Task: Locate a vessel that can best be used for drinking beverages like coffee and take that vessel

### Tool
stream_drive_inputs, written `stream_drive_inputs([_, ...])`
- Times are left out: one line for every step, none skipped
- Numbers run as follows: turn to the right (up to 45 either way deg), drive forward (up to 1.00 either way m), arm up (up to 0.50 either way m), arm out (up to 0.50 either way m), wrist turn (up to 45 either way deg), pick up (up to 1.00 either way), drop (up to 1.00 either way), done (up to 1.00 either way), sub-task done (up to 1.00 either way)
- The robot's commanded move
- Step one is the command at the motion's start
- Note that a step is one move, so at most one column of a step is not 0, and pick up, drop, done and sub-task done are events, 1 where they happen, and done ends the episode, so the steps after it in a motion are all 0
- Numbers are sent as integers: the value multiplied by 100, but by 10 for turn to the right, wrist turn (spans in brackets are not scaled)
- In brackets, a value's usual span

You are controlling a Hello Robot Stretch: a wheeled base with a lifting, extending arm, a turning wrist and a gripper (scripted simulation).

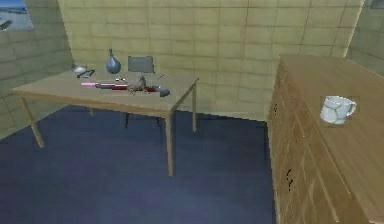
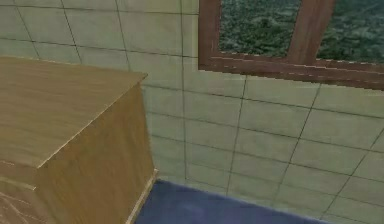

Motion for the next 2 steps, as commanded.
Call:
stream_drive_inputs([450,0,0,0,0,0,0,0,0])
stream_drive_inputs([360,0,0,0,0,0,0,0,0])
